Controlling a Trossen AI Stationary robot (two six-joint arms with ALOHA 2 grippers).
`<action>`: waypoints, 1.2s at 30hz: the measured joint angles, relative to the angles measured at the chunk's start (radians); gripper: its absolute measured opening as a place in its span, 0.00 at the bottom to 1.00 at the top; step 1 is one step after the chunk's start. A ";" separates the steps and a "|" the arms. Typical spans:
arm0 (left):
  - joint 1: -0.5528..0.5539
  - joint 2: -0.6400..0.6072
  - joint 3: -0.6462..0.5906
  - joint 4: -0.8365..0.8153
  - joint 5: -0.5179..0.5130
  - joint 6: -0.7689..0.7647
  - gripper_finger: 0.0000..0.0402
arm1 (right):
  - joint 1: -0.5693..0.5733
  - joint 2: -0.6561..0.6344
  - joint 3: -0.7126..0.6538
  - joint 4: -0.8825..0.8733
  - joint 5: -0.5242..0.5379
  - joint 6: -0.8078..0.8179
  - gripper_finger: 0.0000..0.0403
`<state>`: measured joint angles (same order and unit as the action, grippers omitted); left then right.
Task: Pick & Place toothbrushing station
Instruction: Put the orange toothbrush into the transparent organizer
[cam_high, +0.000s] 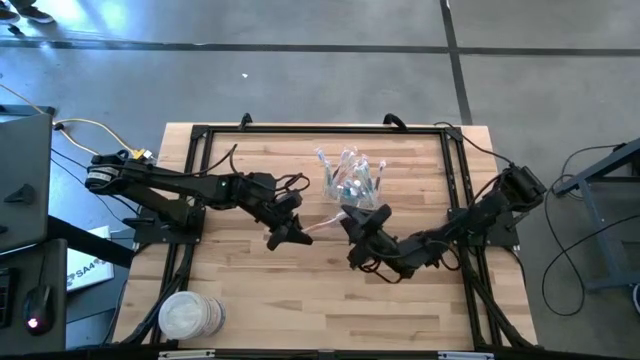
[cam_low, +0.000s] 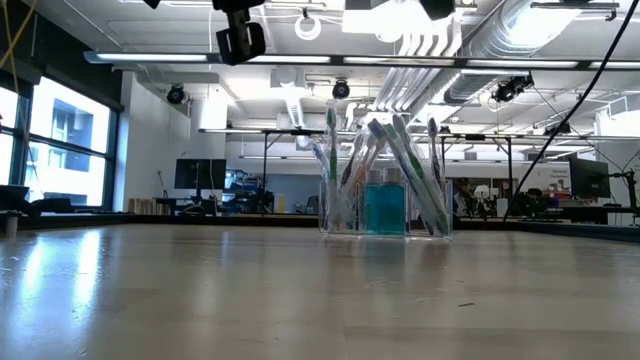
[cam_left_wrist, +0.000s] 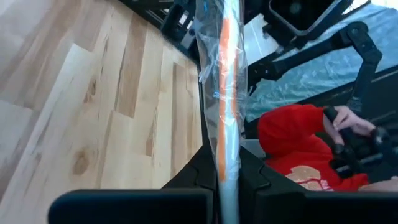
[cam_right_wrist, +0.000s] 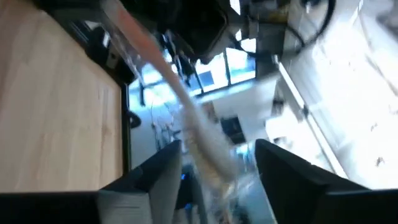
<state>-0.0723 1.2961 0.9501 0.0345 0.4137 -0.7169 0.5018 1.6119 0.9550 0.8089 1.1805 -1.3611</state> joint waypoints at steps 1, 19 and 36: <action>0.000 0.000 0.000 0.001 0.000 0.011 0.02 | 0.007 0.000 0.000 0.003 0.032 0.014 0.49; 0.001 -0.112 0.002 -0.053 -0.109 0.202 0.02 | 0.114 -0.088 -0.003 -0.168 0.126 0.241 0.54; 0.139 -0.127 -0.081 0.121 -0.154 0.552 0.02 | 0.140 -0.580 -0.372 -0.177 0.129 0.693 0.53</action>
<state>0.0669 1.1691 0.8689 0.1555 0.2593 -0.1647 0.6415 1.0323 0.5831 0.6319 1.3090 -0.6679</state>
